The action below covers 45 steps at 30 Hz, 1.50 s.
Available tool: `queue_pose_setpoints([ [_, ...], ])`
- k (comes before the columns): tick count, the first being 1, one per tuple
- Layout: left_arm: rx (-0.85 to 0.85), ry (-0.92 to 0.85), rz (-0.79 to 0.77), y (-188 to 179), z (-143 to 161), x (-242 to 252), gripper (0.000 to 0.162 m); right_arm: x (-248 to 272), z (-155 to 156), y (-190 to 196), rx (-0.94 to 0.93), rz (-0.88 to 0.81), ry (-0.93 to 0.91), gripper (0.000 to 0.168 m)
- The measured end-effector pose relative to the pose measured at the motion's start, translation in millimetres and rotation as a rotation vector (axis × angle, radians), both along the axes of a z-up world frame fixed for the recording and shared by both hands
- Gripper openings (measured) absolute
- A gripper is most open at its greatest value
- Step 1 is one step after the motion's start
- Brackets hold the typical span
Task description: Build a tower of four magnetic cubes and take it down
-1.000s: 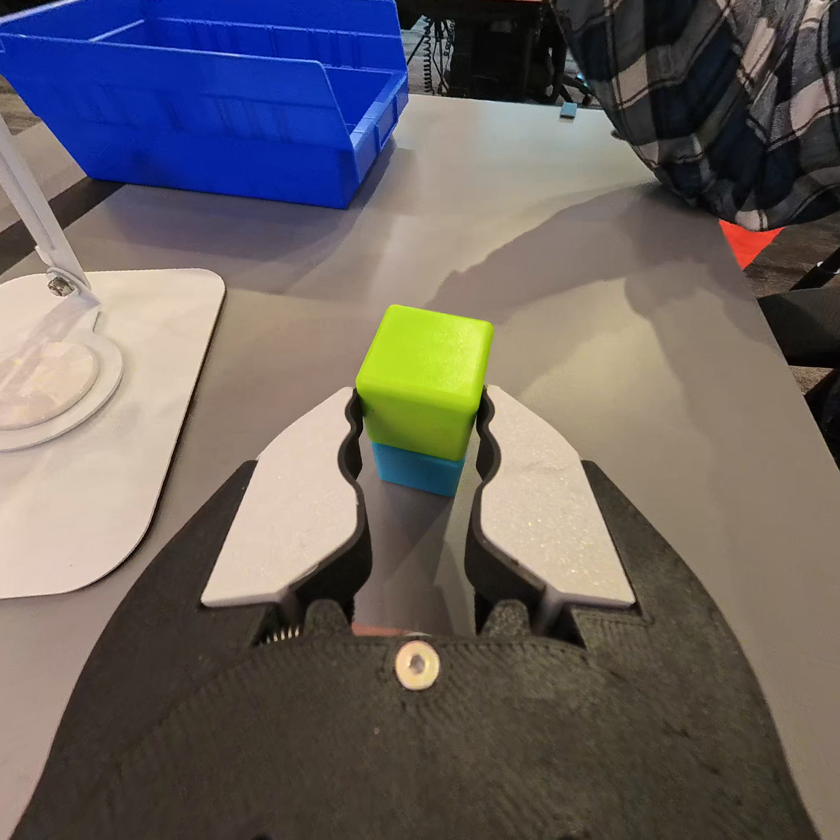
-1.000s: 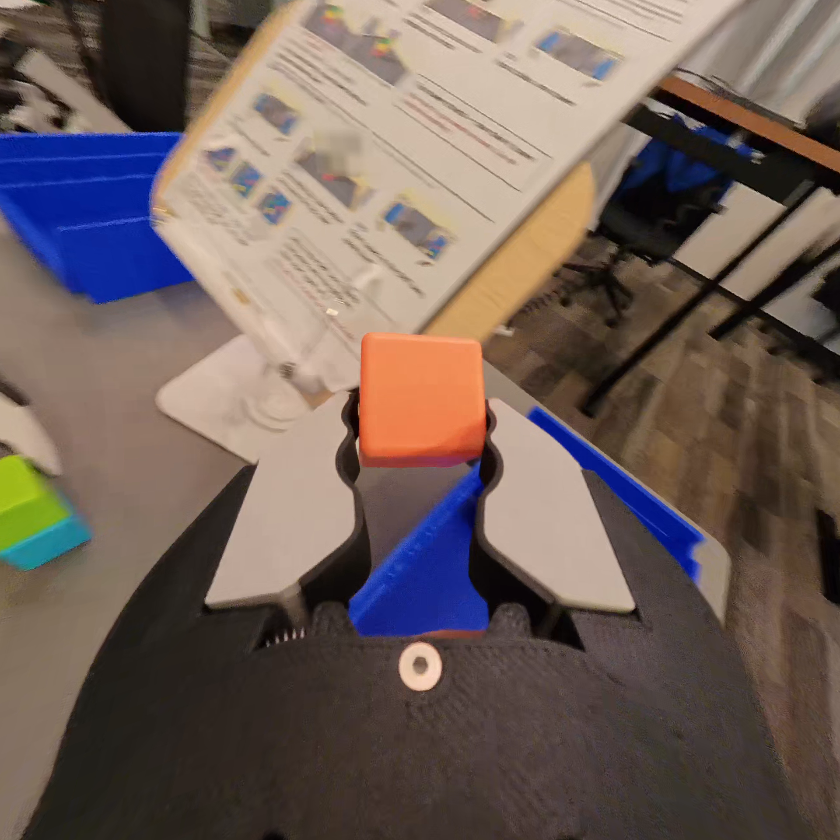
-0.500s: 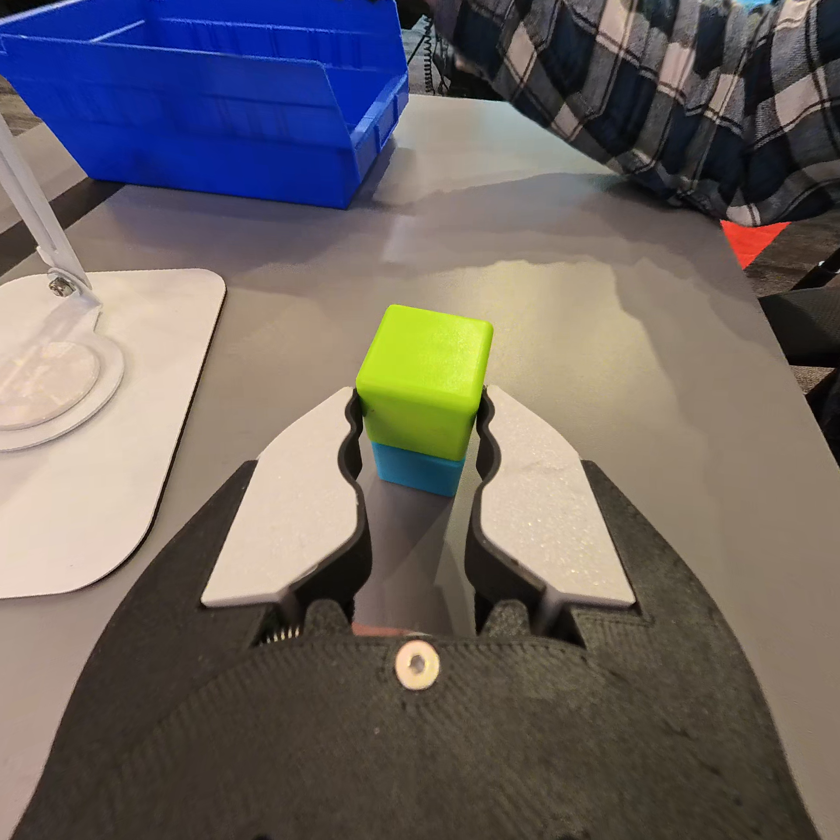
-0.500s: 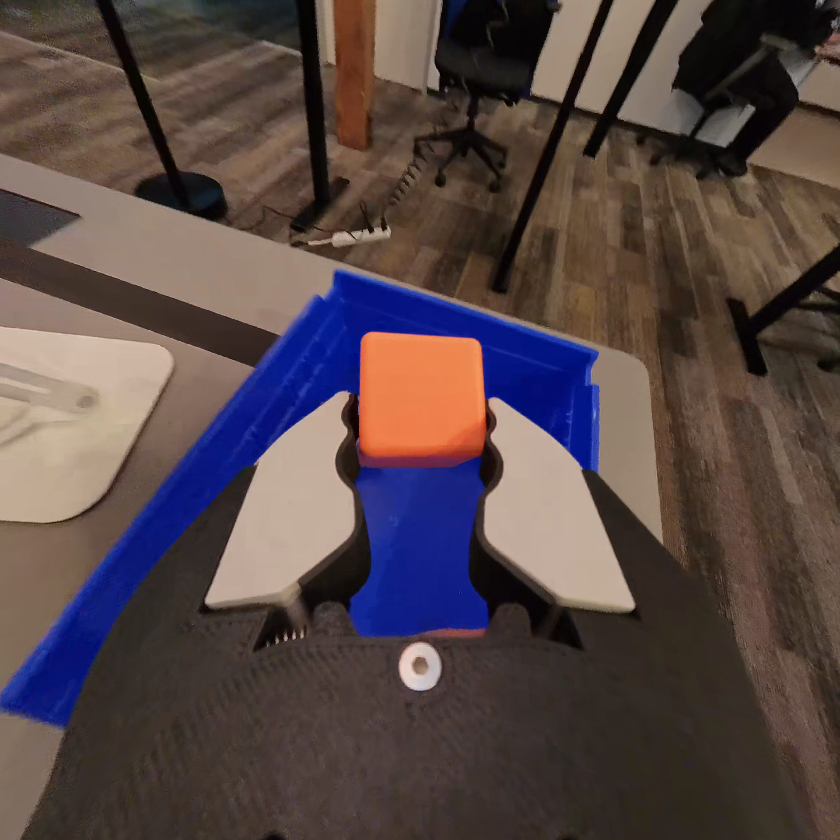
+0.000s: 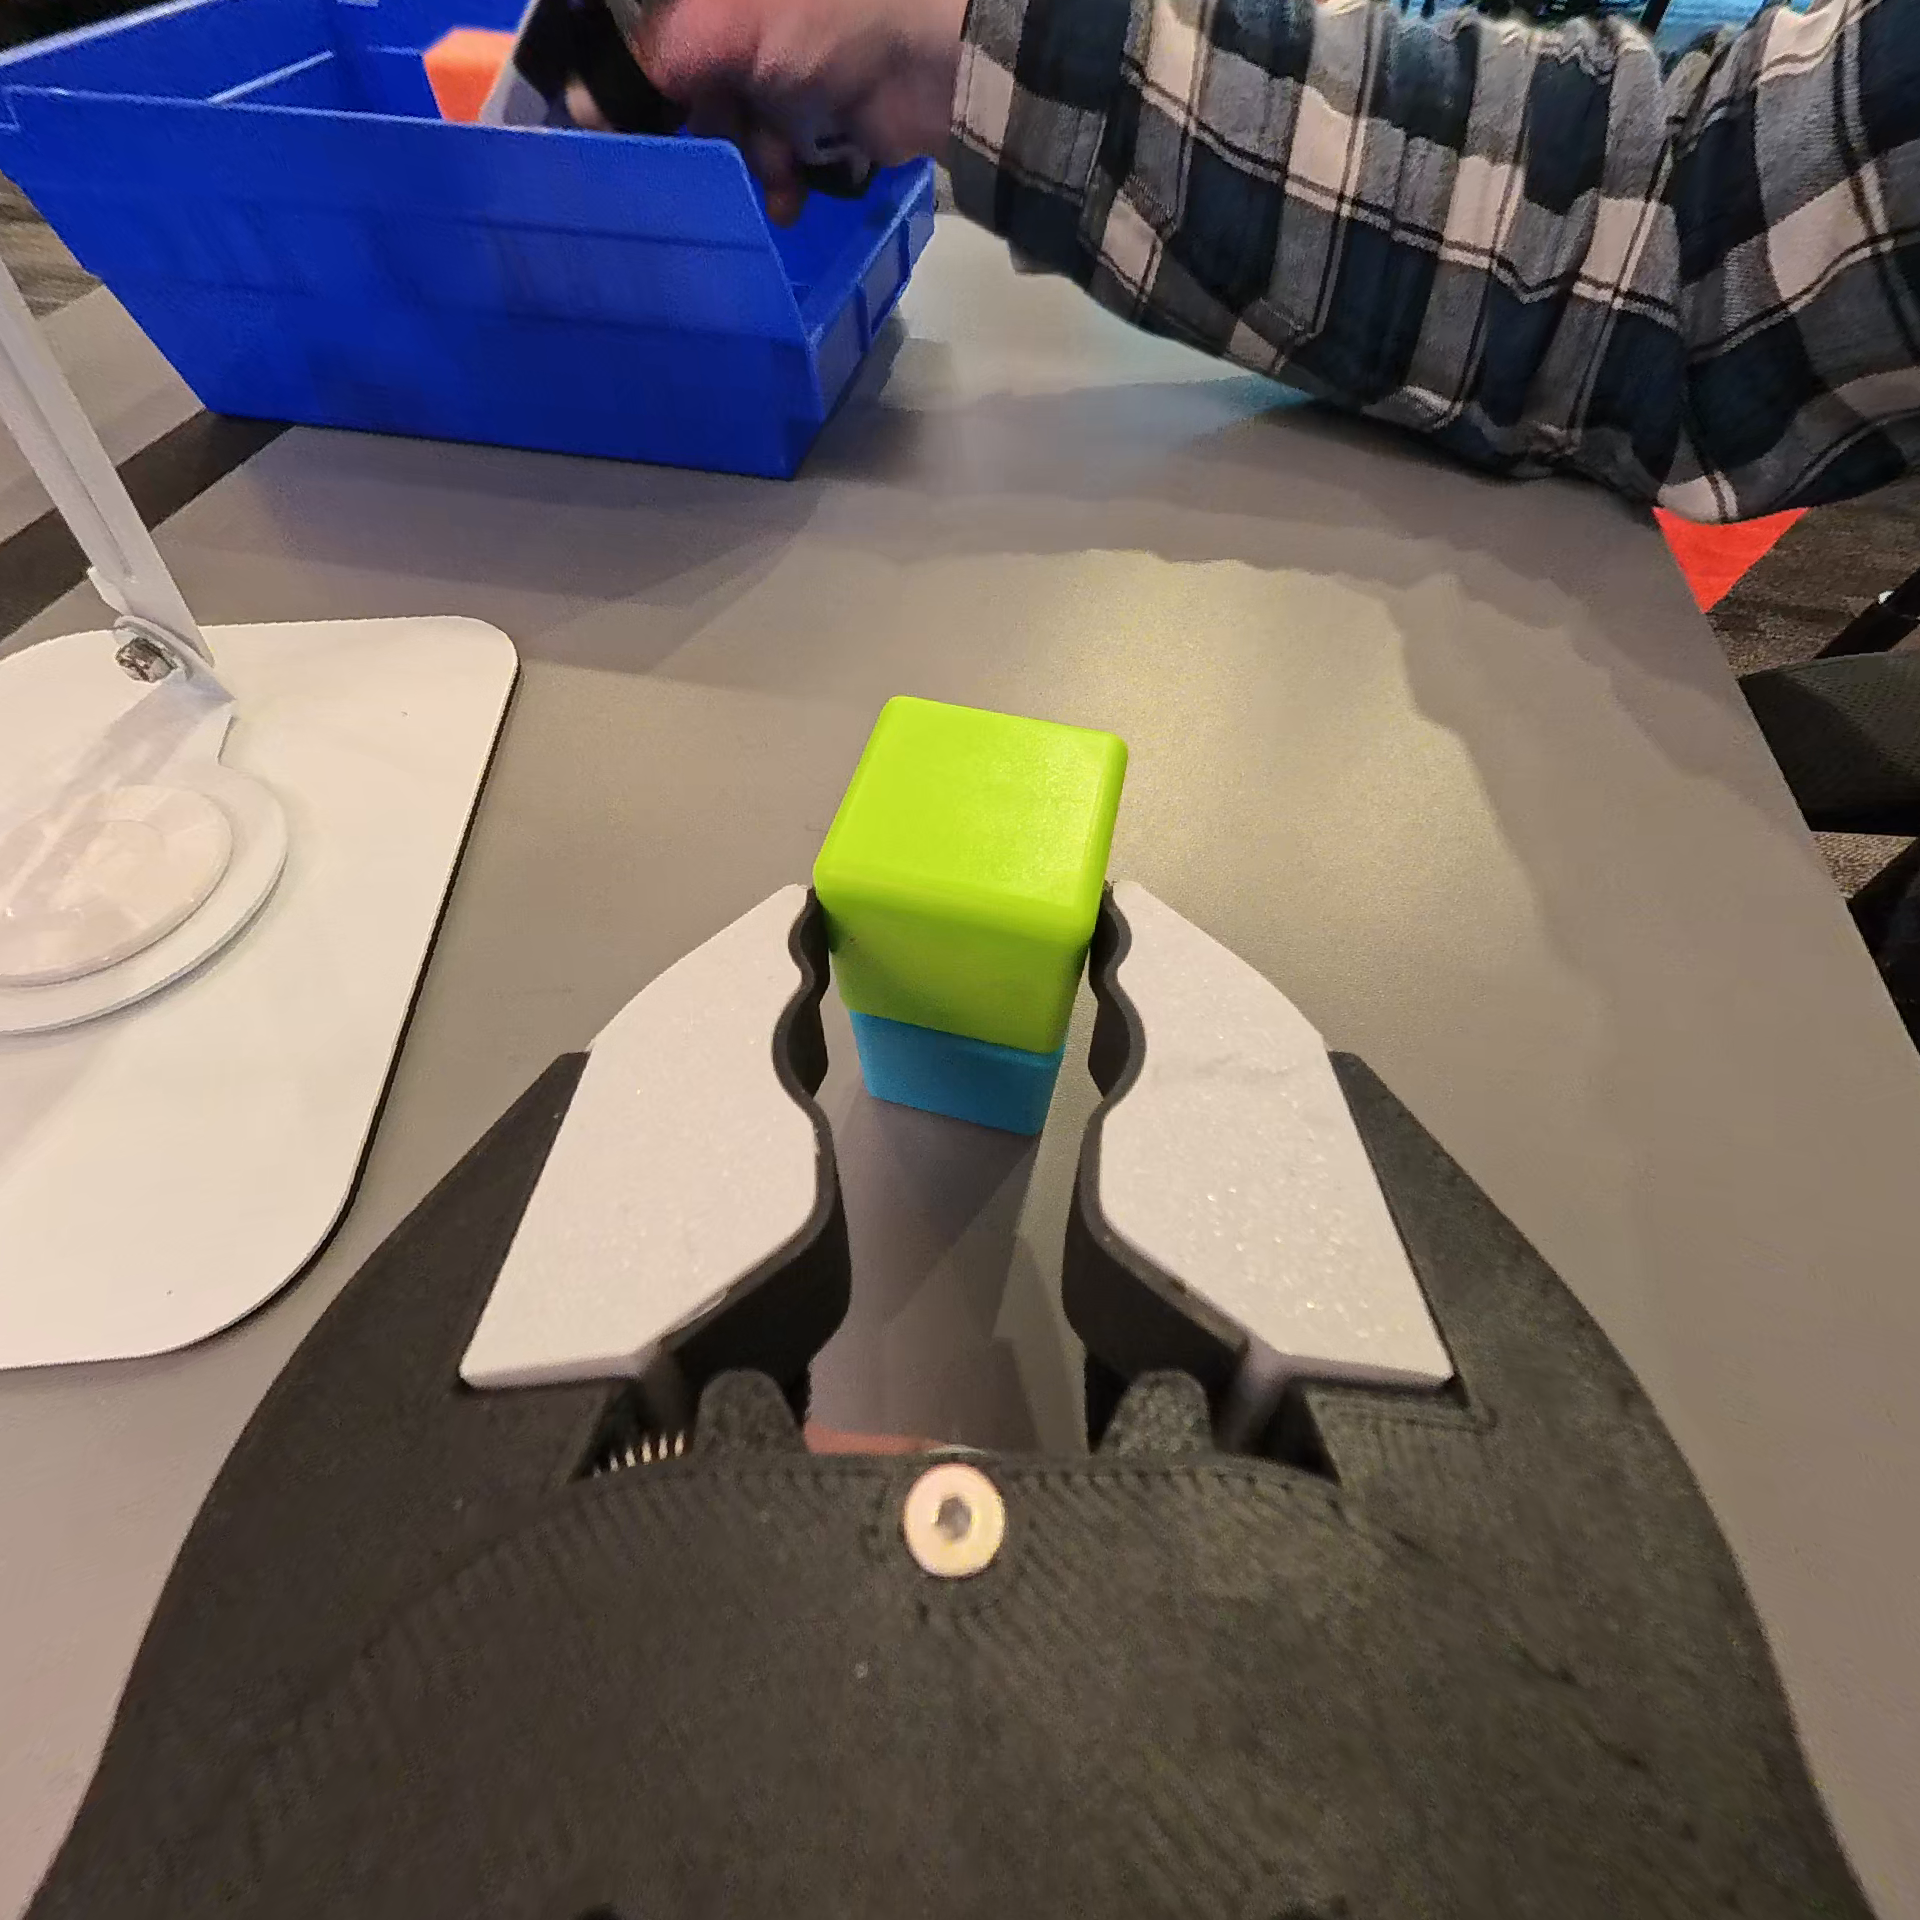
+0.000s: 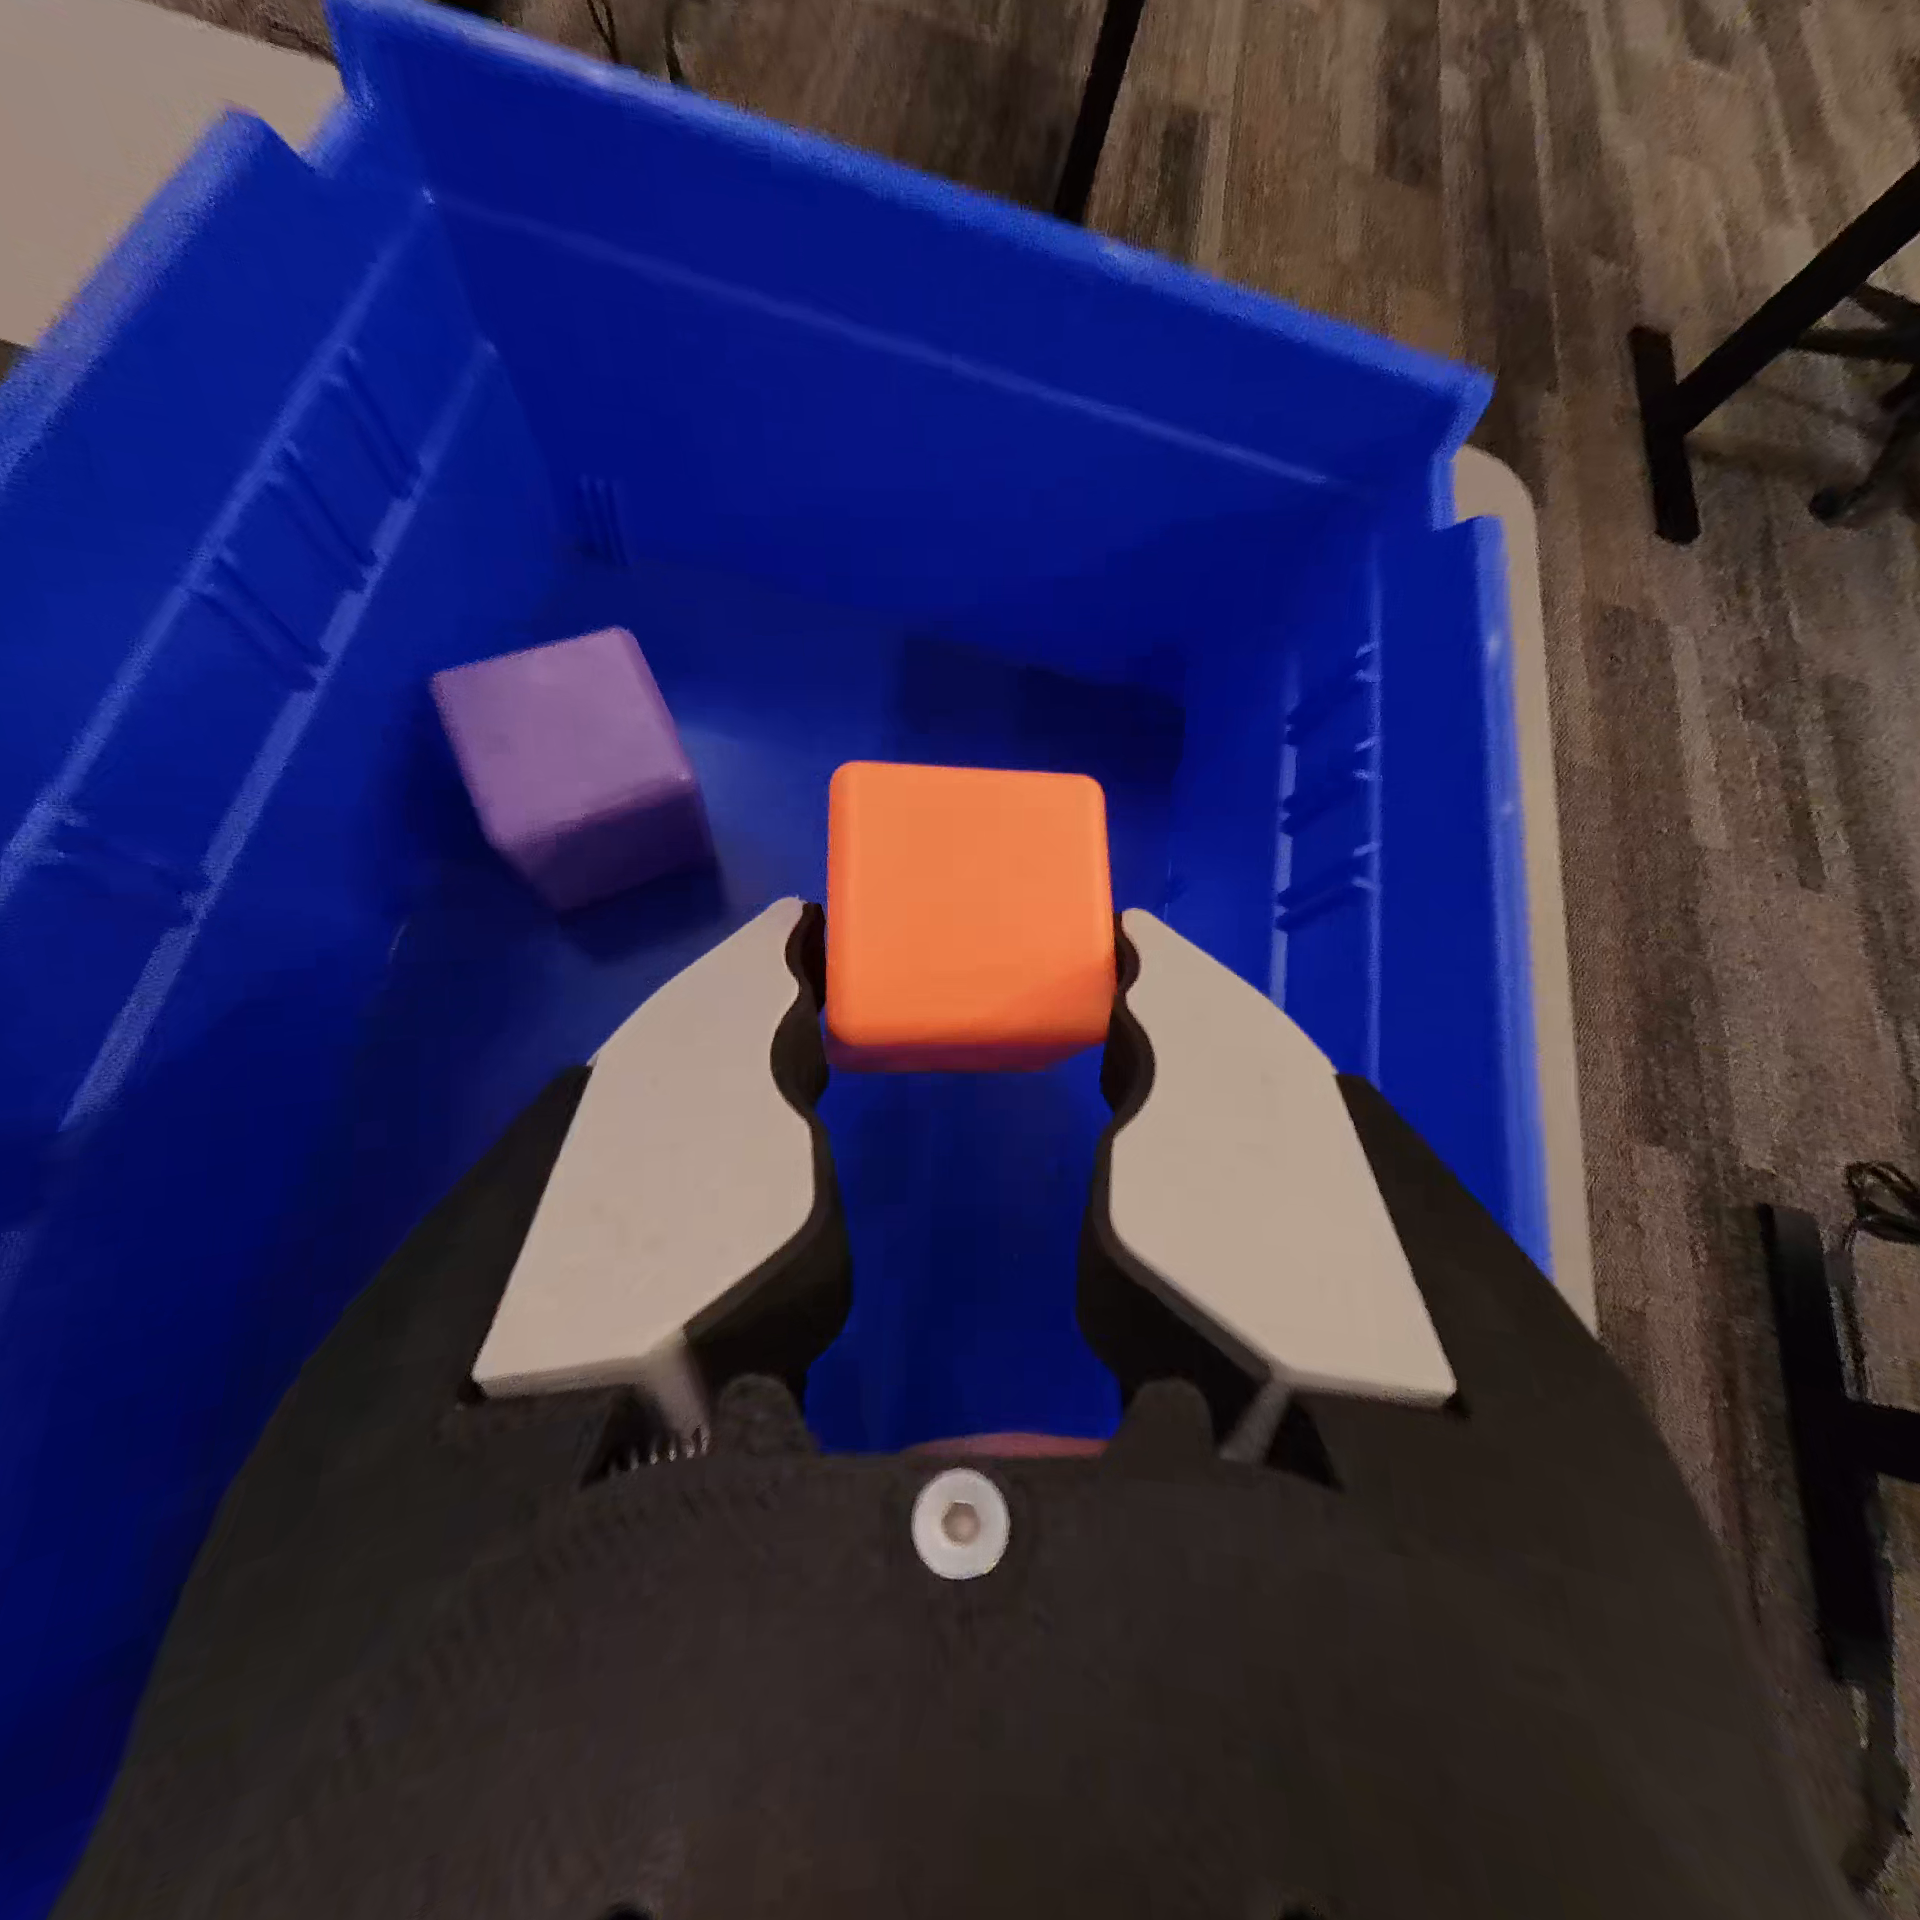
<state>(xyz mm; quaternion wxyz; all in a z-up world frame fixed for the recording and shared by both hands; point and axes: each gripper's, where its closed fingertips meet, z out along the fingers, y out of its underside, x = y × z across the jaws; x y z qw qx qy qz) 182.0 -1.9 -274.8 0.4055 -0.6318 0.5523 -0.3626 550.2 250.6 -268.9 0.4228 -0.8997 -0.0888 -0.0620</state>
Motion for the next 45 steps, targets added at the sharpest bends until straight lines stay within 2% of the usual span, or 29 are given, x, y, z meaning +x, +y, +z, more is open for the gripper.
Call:
queue_pose_setpoints([
  [10,0.000,0.000,0.000,0.1,-0.1,0.0,0.048,8.6,-35.9,-0.4,-0.132,-0.035,0.002,0.053],
  [14,0.001,0.000,0.000,0.1,-0.1,0.0,0.048,16.7,-39.6,1.0,-0.148,-0.075,-0.064,0.053],
  [18,-0.001,0.000,-0.001,0.1,-0.2,0.0,0.048,13.9,-39.8,0.9,-0.151,-0.070,-0.038,0.053],
  [21,0.001,0.000,0.000,0.0,-0.2,0.0,0.048,11.7,-30.1,0.8,-0.127,-0.066,-0.019,0.072],
  [24,0.004,0.001,-0.001,0.0,-0.2,0.0,0.048,8.6,-11.1,-2.7,-0.094,-0.042,-0.033,0.069],
  [26,0.006,0.001,0.000,0.0,-0.2,0.0,0.048,6.3,13.4,-6.6,-0.048,-0.026,-0.042,0.060],
  [31,0.011,0.001,0.011,1.6,-0.2,0.3,0.048,2.8,102.0,-29.8,0.136,-0.005,-0.119,0.054],
  [34,0.013,0.000,0.034,5.3,0.0,0.1,0.048,-19.5,153.3,-51.3,0.254,0.071,-0.099,0.052],
  [36,0.014,-0.002,0.029,4.6,0.2,0.4,0.048,-38.4,176.0,-64.6,0.309,0.129,-0.096,0.051],
  [39,0.007,-0.004,0.029,4.9,0.3,0.2,0.049,-66.8,191.0,-77.4,0.343,0.210,-0.097,0.049],
  [42,0.011,-0.013,0.036,5.6,1.8,-0.5,0.067,-92.4,195.8,-86.6,0.350,0.283,-0.114,0.051],
  [45,0.019,0.019,0.047,8.2,-1.8,-5.1,0.072,-114.5,199.9,-94.8,0.362,0.344,-0.117,0.051],
])
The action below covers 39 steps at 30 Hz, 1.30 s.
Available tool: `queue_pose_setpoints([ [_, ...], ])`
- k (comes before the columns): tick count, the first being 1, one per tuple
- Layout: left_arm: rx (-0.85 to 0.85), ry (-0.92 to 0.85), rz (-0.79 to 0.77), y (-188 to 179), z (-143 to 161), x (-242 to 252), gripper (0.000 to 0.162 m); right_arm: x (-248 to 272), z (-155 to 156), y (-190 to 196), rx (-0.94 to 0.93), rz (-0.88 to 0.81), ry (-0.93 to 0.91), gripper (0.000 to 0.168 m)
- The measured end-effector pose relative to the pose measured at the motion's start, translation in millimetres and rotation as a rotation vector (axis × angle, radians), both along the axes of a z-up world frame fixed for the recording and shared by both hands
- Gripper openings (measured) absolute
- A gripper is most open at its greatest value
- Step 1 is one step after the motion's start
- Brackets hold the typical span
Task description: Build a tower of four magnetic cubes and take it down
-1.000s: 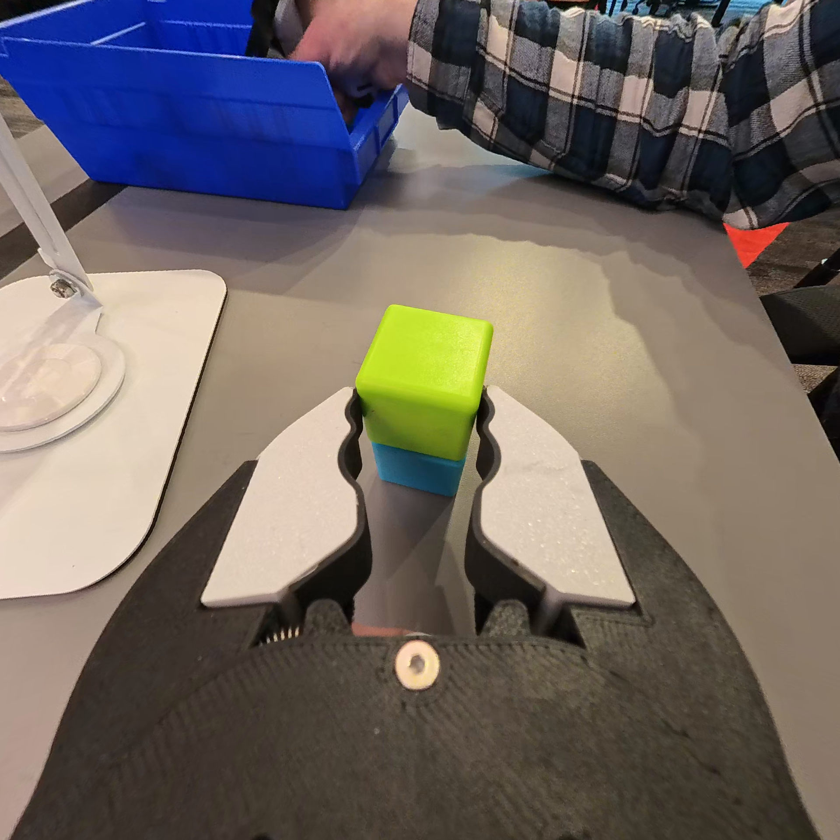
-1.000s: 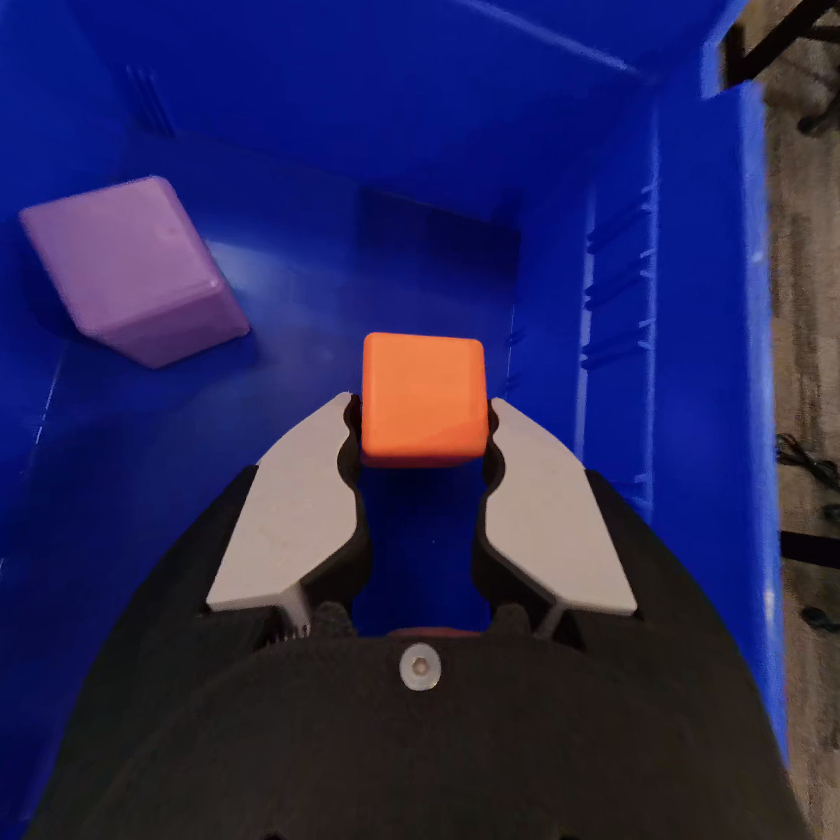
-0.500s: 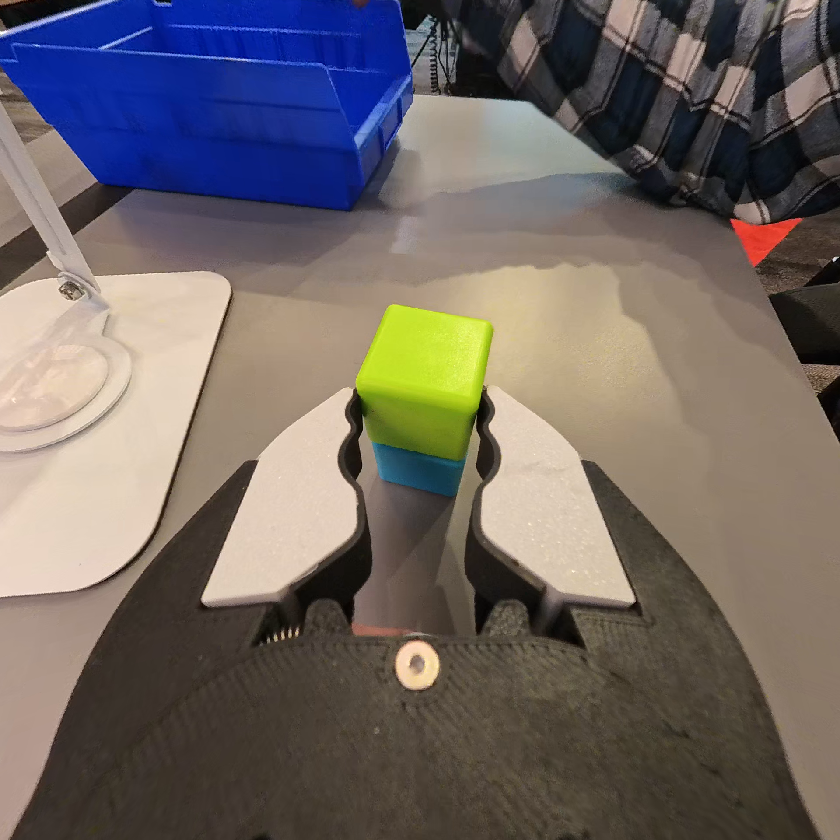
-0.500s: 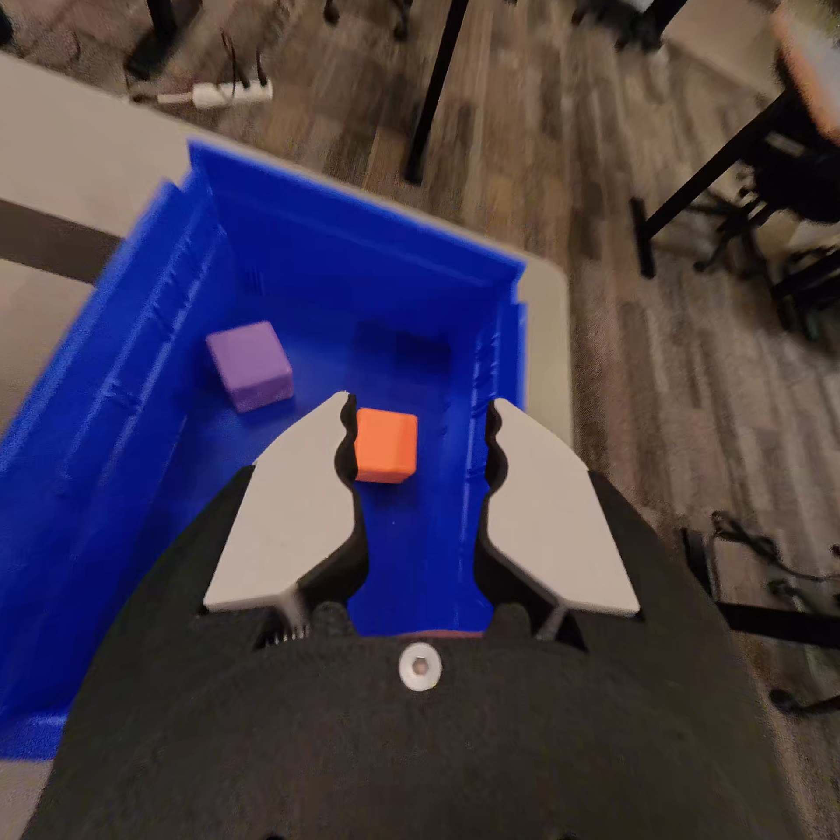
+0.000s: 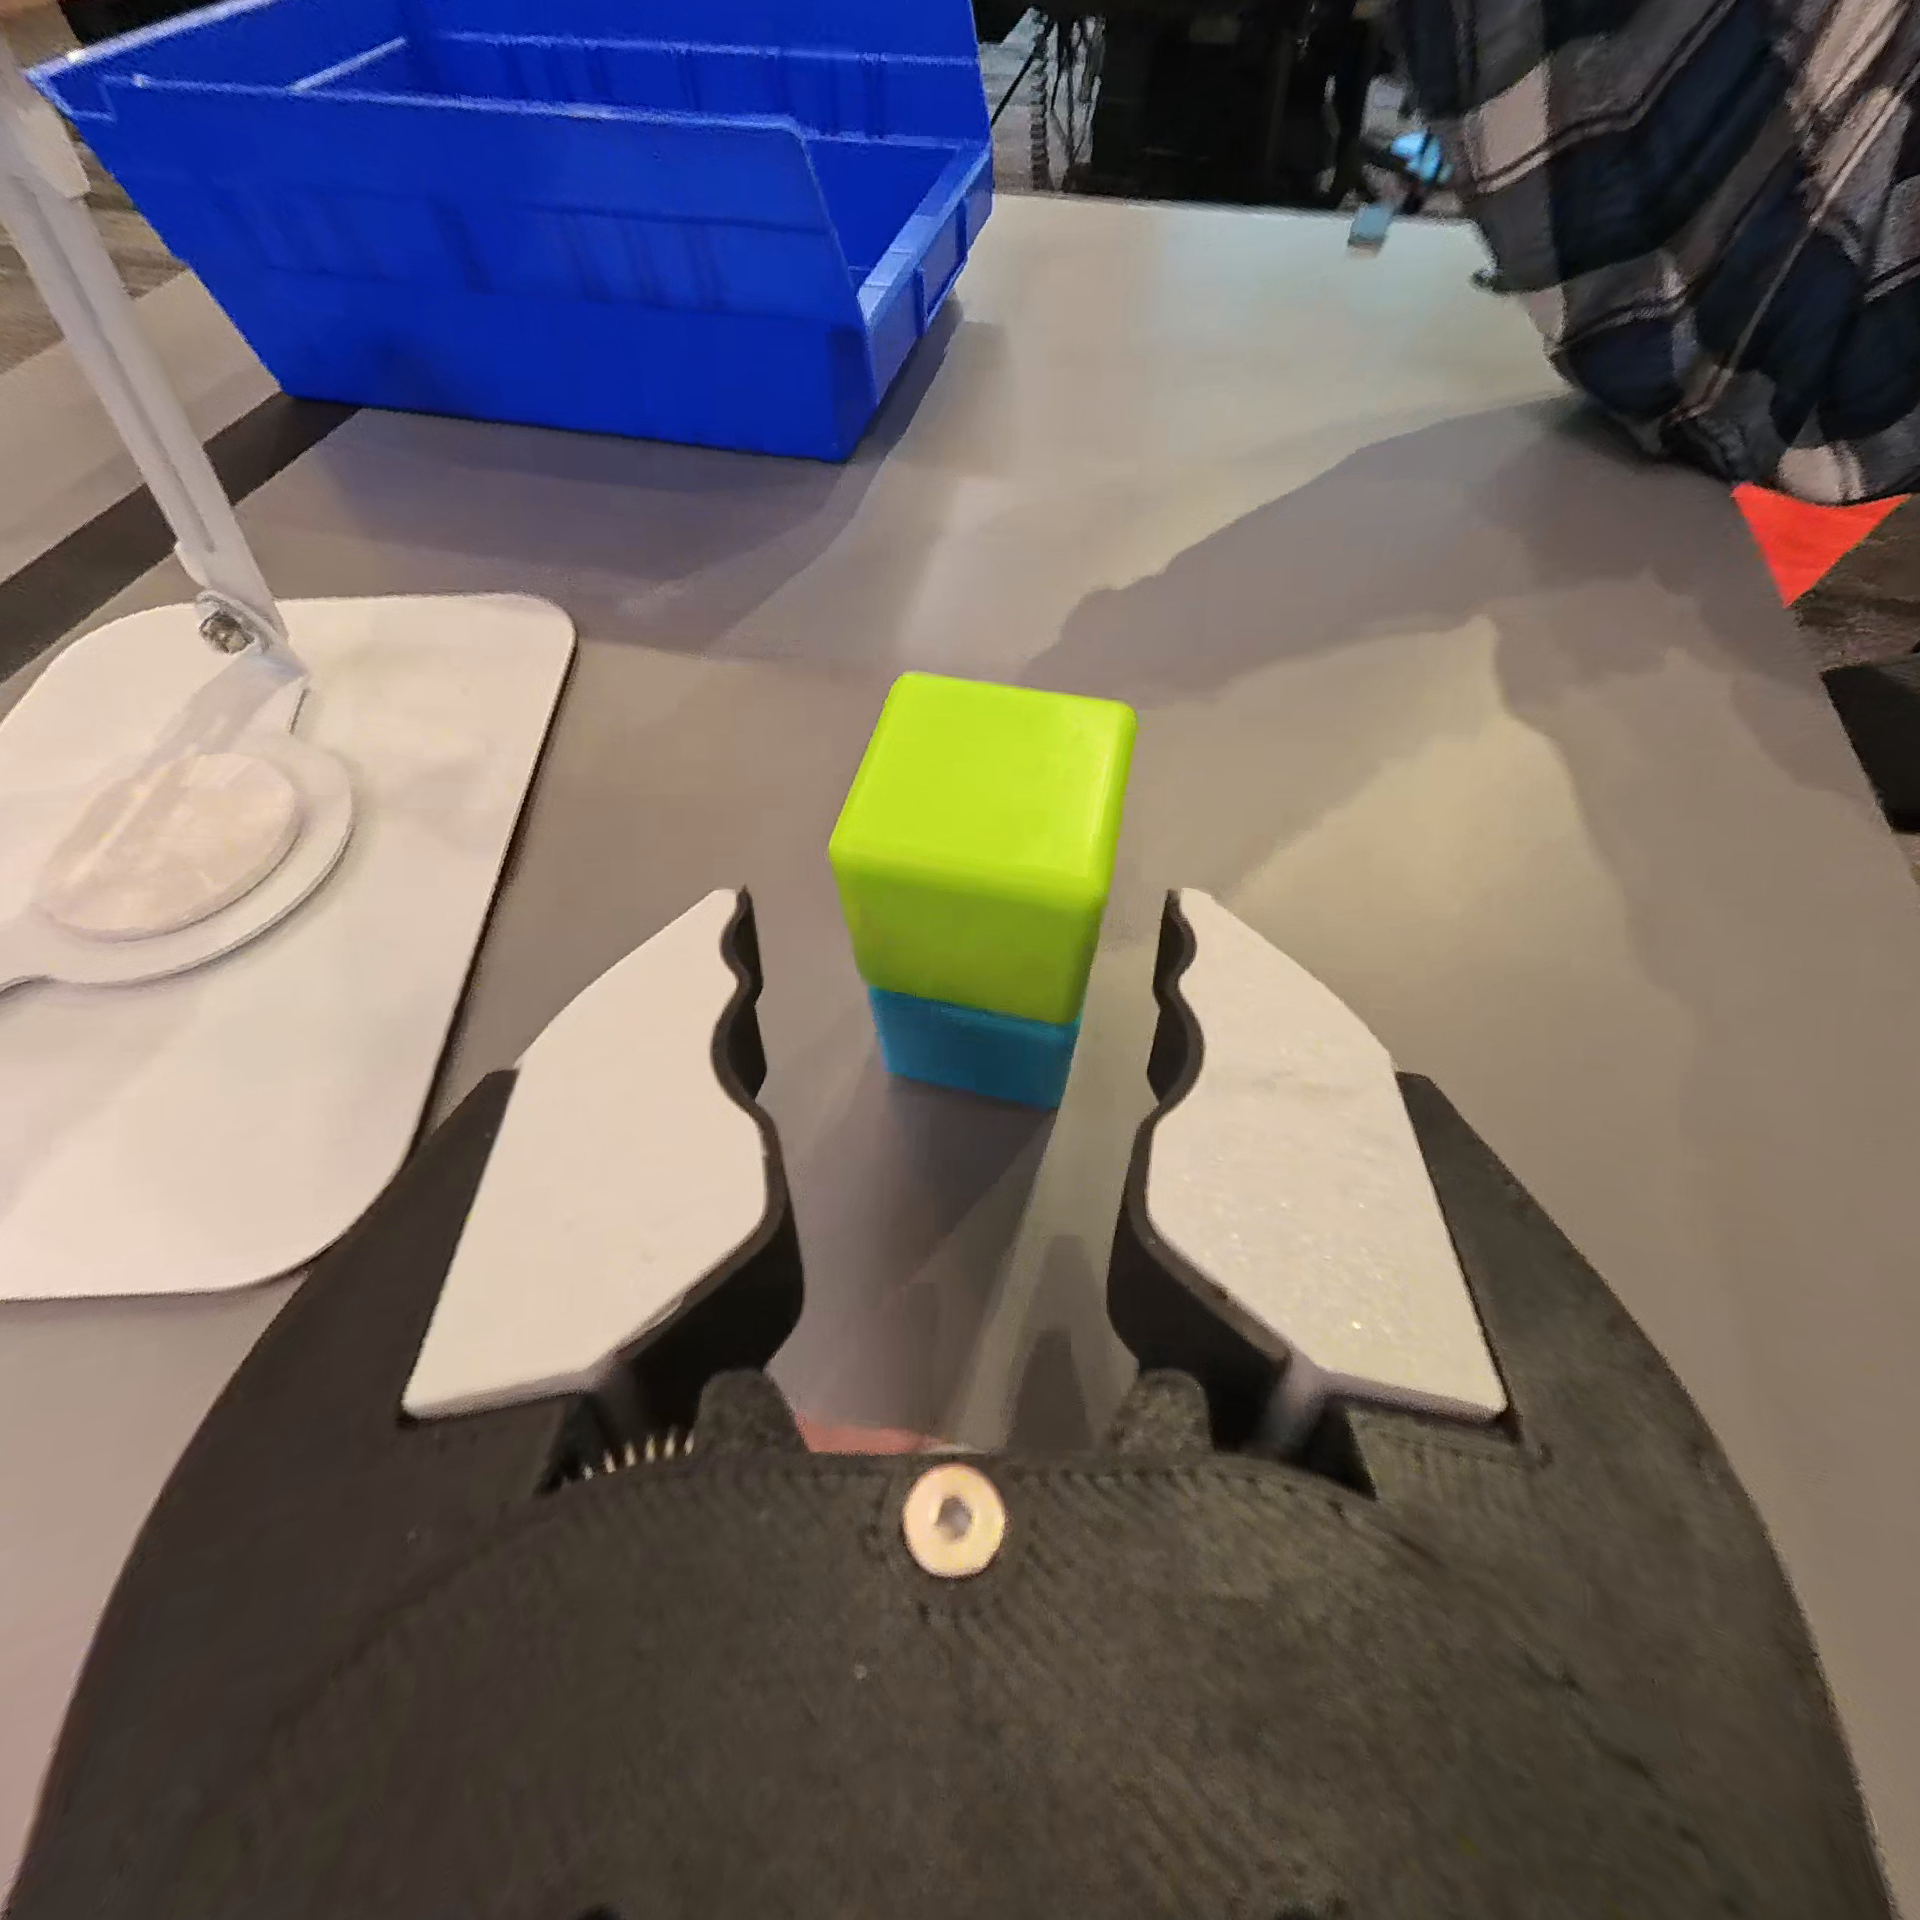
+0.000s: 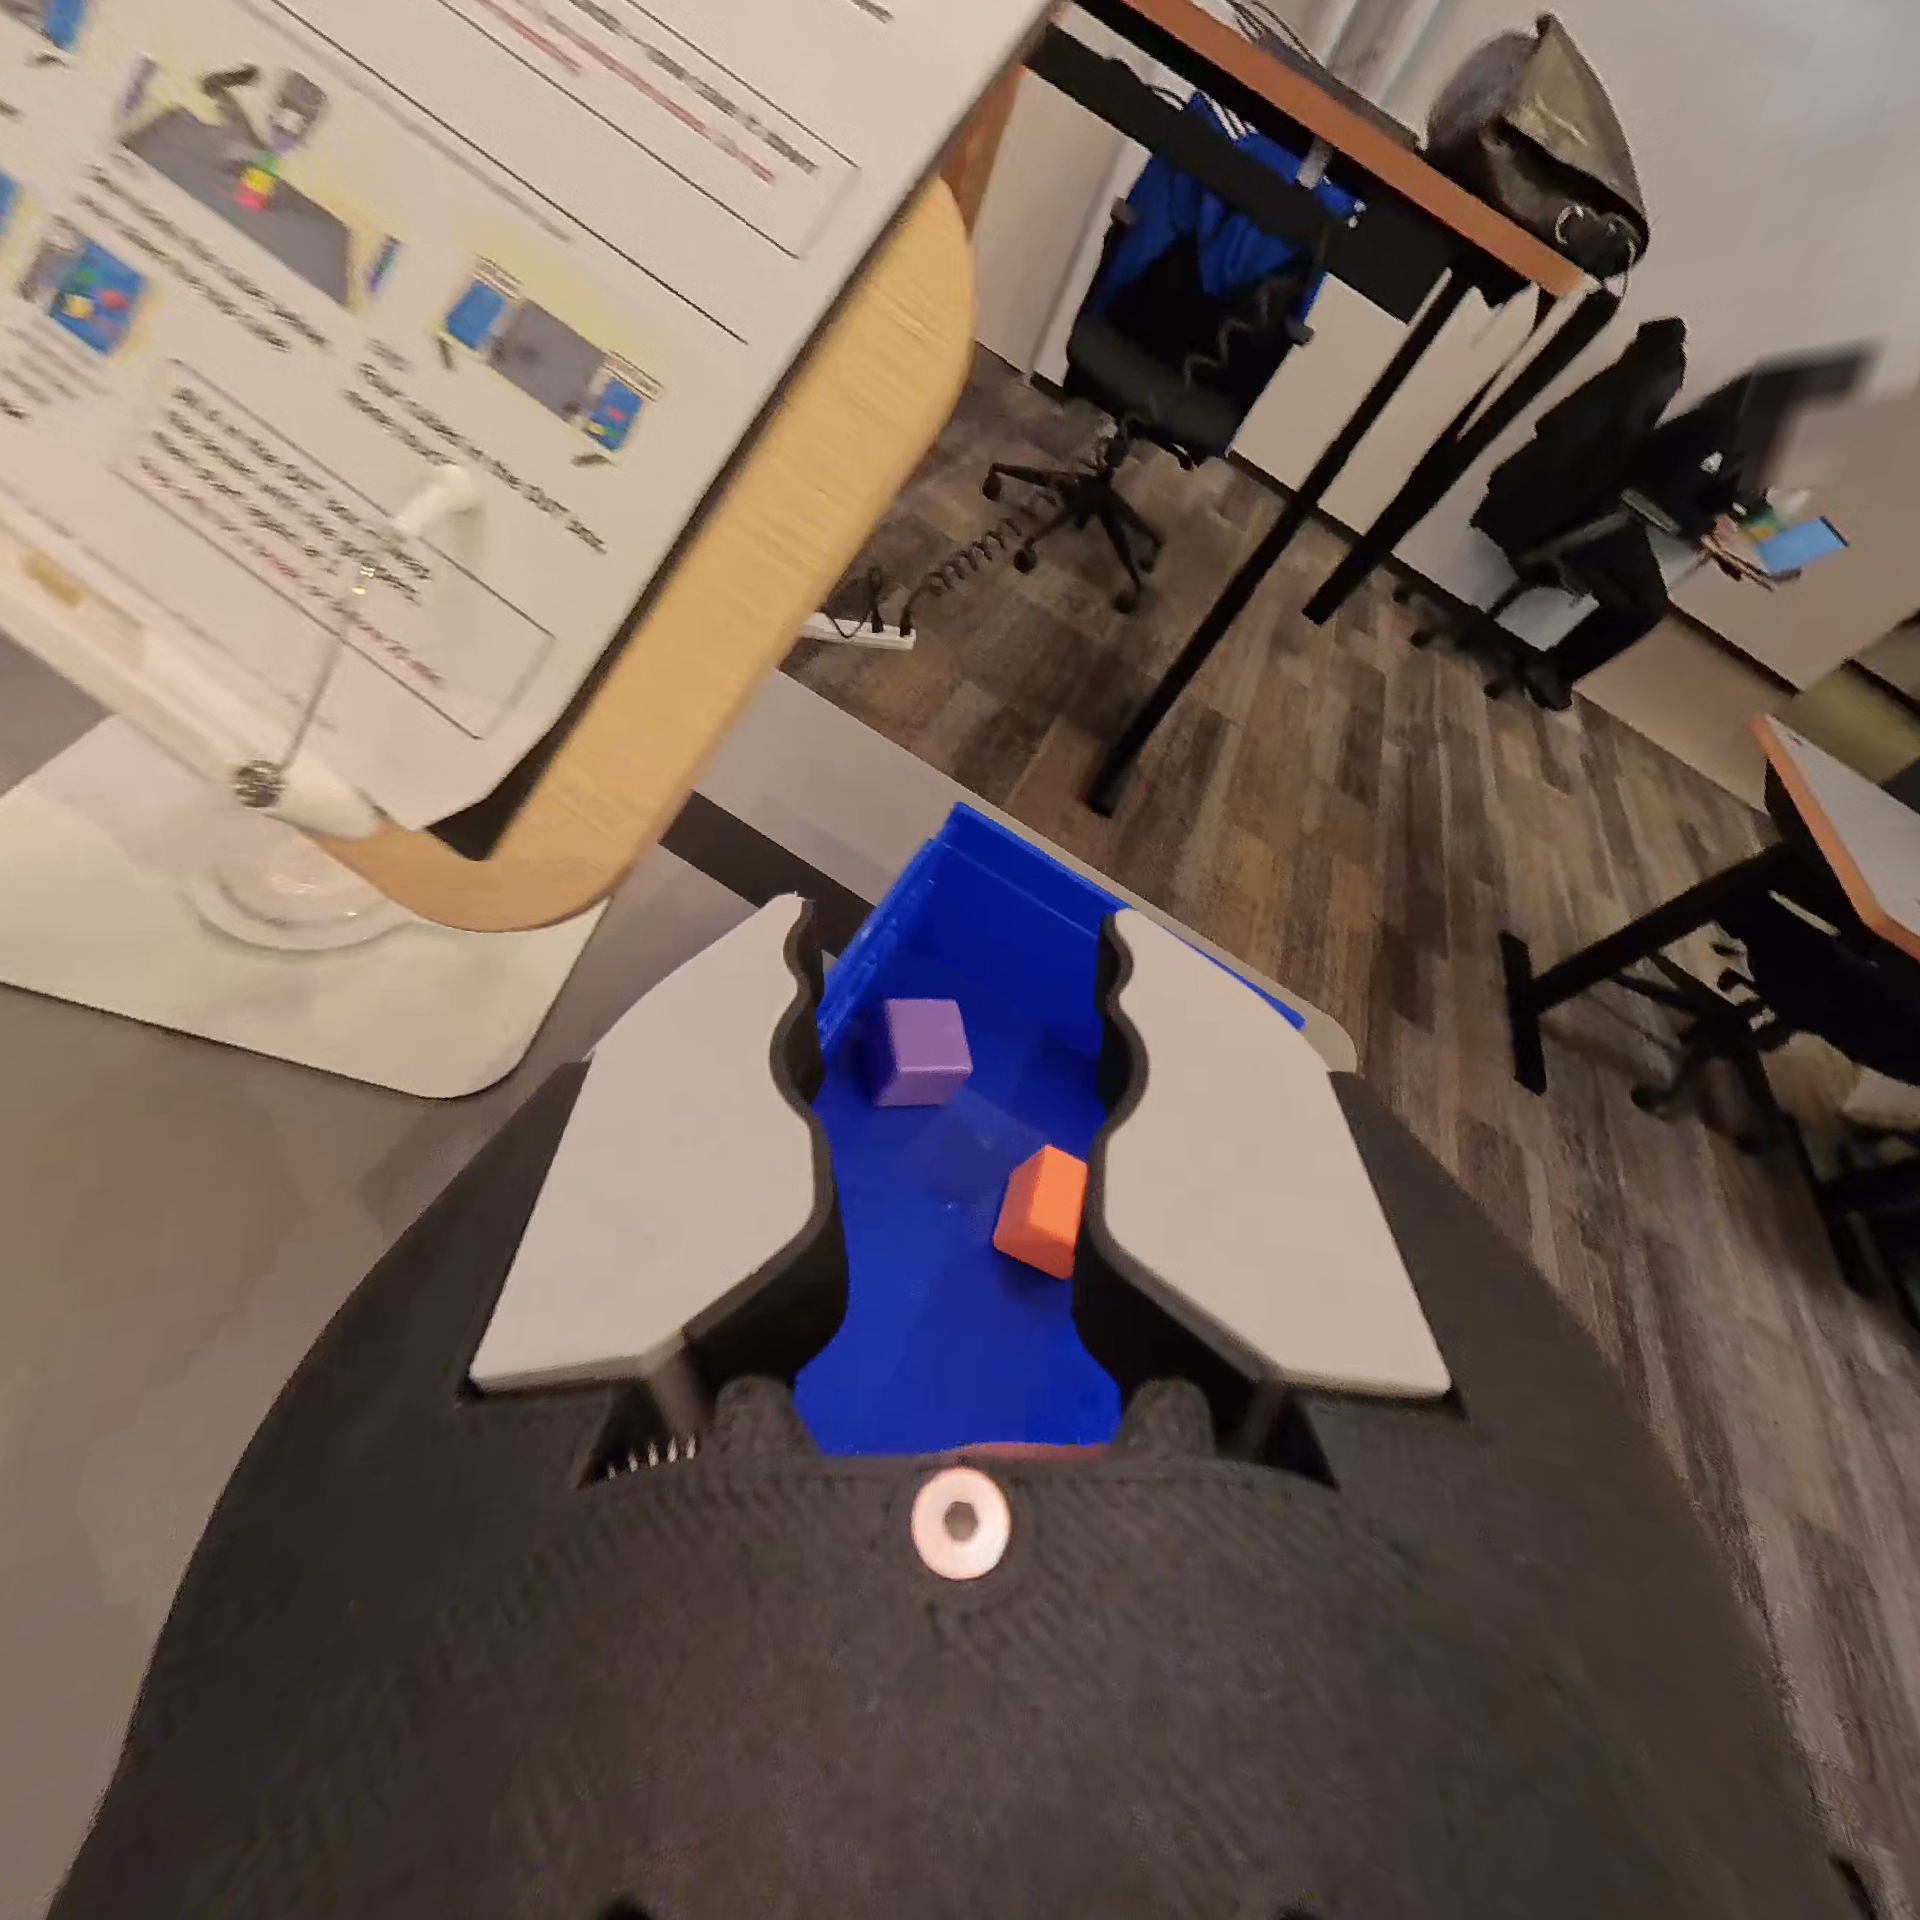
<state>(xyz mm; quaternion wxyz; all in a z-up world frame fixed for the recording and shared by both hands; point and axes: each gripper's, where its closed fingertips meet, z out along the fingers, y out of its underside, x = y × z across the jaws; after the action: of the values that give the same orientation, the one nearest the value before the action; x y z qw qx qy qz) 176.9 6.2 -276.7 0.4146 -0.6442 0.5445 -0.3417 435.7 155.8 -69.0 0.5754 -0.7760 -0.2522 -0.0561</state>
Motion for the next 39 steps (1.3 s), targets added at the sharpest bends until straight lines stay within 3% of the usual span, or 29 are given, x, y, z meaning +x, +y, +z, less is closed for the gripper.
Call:
queue_pose_setpoints([
  [11,-0.038,0.220,-0.039,-5.6,-33.7,-2.4,0.065,-58.0,-5.4,-22.6,-0.020,0.182,-0.075,0.050],
  [15,-0.042,0.257,-0.042,-5.9,-39.2,-1.3,0.051,-100.6,-16.3,-45.7,-0.080,0.348,-0.087,0.050],
  [22,-0.039,0.261,-0.037,-5.1,-39.6,-0.7,0.046,-205.6,-92.4,-125.7,-0.384,0.815,-0.186,0.057],
  [29,-0.030,0.263,-0.034,-4.7,-39.6,-0.4,0.046,-252.1,-180.9,-158.0,-0.594,0.943,-0.360,0.062],
  [39,-0.032,0.264,-0.026,-3.4,-39.4,-0.3,0.046,-264.9,-200.1,-149.2,-0.568,0.924,-0.374,0.049],
])
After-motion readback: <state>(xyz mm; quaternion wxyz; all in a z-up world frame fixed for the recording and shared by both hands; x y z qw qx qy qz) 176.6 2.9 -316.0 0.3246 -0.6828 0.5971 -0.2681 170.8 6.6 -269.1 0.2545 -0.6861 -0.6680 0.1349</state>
